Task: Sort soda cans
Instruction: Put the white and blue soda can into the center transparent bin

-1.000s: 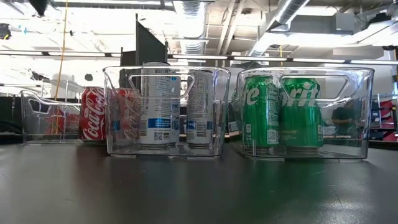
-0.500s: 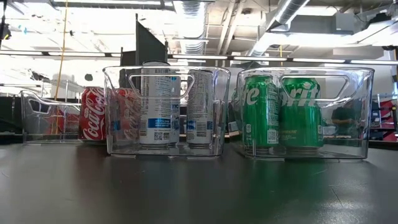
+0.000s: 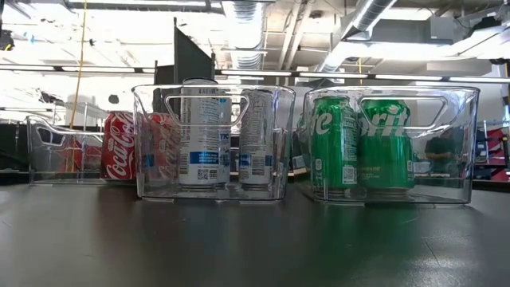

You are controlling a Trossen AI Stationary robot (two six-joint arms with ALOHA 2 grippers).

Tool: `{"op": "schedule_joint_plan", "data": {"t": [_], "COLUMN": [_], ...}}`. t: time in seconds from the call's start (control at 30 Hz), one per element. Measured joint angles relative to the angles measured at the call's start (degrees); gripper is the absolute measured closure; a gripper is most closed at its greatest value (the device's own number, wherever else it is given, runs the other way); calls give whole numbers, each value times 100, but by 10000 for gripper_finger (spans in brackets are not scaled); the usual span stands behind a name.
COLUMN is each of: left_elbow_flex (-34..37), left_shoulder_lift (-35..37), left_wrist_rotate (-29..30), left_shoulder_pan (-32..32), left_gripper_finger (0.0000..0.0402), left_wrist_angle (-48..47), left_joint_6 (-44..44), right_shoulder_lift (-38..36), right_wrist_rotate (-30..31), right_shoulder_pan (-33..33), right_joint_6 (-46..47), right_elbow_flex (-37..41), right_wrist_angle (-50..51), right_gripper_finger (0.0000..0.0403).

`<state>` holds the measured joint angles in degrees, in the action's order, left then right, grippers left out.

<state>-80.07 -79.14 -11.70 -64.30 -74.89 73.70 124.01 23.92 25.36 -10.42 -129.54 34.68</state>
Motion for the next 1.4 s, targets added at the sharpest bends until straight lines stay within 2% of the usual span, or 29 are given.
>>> {"op": "schedule_joint_plan", "data": {"t": [0.27, 0.7, 1.4], "left_elbow_flex": [-11, -13, -20], "left_shoulder_lift": [-297, -668, -1081], "left_wrist_rotate": [-131, -153, 41], "left_shoulder_pan": [-145, -504, -548], "left_gripper_finger": [60, 61, 61], "left_wrist_angle": [580, 889, 778], "left_joint_6": [787, 1725, 1695], "right_shoulder_lift": [0, 0, 2], "right_wrist_rotate": [-4, -173, -172], "right_shoulder_pan": [4, -2, 129], "right_joint_6": [-351, -531, -502], "right_elbow_flex": [0, 0, -2], "right_wrist_angle": [0, 67, 234], "right_gripper_finger": [74, 74, 74]}}
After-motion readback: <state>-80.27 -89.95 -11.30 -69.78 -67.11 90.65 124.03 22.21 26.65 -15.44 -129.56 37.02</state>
